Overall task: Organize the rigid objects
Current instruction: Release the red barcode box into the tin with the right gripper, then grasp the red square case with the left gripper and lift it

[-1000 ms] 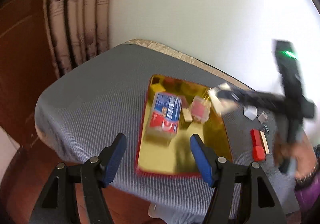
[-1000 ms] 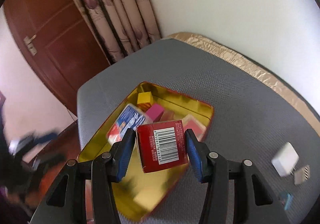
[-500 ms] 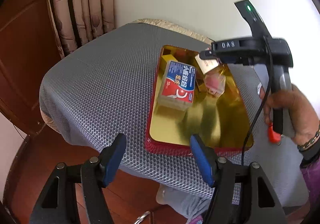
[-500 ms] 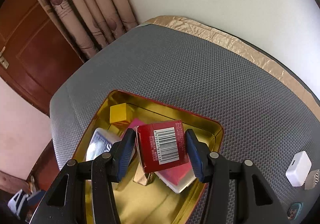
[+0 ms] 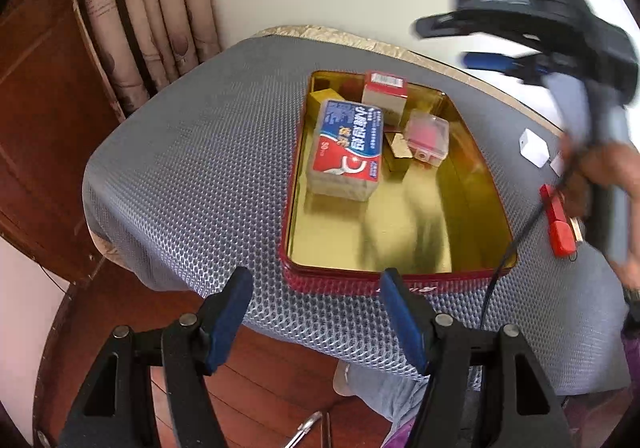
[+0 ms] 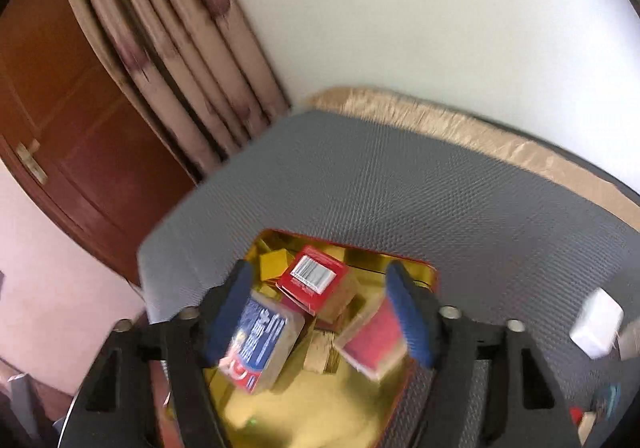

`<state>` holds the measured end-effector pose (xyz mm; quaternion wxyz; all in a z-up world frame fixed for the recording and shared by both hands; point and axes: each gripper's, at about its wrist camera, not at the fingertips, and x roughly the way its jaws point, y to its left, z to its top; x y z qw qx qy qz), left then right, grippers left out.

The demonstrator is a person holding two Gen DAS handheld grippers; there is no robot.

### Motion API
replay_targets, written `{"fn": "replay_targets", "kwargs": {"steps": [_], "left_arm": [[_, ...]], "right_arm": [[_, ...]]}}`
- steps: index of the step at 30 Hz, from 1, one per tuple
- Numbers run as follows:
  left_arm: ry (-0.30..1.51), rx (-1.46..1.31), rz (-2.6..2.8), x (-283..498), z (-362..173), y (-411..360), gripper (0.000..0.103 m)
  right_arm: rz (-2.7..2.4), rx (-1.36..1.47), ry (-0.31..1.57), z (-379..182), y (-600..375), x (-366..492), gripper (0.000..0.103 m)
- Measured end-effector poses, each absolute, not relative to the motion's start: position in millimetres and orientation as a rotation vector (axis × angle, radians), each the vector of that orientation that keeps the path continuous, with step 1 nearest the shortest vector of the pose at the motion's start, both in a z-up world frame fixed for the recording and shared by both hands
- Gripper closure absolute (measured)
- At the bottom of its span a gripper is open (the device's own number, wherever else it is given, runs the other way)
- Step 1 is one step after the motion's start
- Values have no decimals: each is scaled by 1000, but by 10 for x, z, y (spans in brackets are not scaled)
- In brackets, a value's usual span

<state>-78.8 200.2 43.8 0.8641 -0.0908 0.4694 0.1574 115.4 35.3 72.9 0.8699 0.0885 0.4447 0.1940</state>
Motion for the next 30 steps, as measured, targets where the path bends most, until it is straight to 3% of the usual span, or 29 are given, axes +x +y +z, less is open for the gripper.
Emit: {"fn": "replay_targets", "kwargs": {"steps": [2,7,17,24,30], "left_arm": [[974,-173,307,-804,460,1927,35],[969,-150,246,-832,477,1742,35],[953,-204,-43,-856,427,1040,35],[1097,-150,-198,-546,258,364,35],[1033,95,-243,-223,213,-152,35]], "right_arm": [[398,205,882,830,162,904,9],[268,156,812,874,-575,34,8],[-280,-24,868,564,-2305,-1214,4],[-389,72,901,232,-2961,-1583,4],[-343,138,872,276,-3024,-1597,0]]}}
